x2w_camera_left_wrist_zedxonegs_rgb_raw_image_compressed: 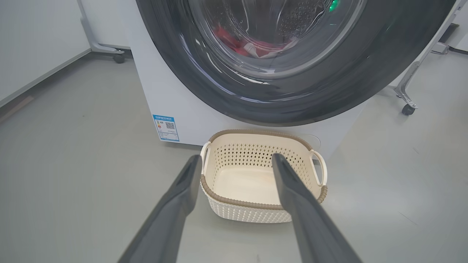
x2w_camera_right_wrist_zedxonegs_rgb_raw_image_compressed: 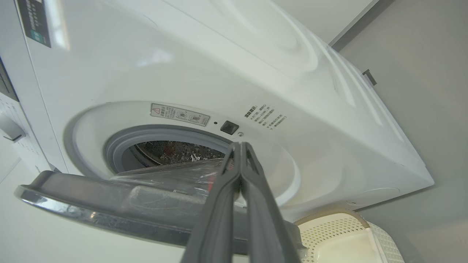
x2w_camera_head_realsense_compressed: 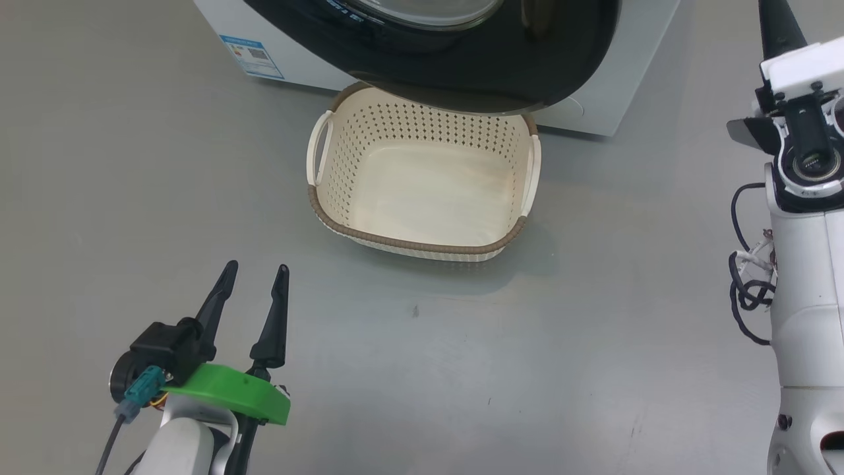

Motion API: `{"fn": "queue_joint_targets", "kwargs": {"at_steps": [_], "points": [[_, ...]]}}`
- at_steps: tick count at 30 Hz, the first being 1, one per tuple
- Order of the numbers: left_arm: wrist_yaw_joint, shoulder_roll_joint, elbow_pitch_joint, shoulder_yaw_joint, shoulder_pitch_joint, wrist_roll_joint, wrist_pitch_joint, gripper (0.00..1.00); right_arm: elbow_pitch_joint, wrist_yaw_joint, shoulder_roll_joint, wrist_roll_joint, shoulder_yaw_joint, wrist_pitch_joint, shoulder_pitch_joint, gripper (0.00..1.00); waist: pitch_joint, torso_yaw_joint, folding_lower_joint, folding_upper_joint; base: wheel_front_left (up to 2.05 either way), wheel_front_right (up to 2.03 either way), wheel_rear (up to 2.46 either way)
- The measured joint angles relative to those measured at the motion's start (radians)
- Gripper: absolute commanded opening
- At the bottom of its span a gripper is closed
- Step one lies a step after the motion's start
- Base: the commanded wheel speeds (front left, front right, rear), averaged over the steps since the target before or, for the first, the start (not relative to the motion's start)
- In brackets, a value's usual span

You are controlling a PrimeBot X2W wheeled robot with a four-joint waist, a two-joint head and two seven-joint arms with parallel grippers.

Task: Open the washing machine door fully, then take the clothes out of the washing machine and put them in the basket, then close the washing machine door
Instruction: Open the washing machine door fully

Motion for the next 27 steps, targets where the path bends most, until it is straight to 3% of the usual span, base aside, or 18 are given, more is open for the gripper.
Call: {"fn": "queue_joint_targets", "kwargs": {"at_steps": [9, 27], "points": [[0.000, -0.004, 0.018, -0.027, -0.012, -0.011, 0.000, 1.00, 0.072, -0.058, -0.002, 0.114, -0.010, 0.165, -0.099, 0.00, 0.017, 0.047, 0.0000, 0.0000, 0.00, 0.00, 0.00], [0.000, -0.007, 0.031, -0.024, -0.012, -0.013, 0.000, 1.00, 0.167, -0.105, 0.017, 0.226, -0.026, 0.321, -0.236, 0.00, 0.023, 0.089, 0.0000, 0.0000, 0.00, 0.00, 0.00]]}}
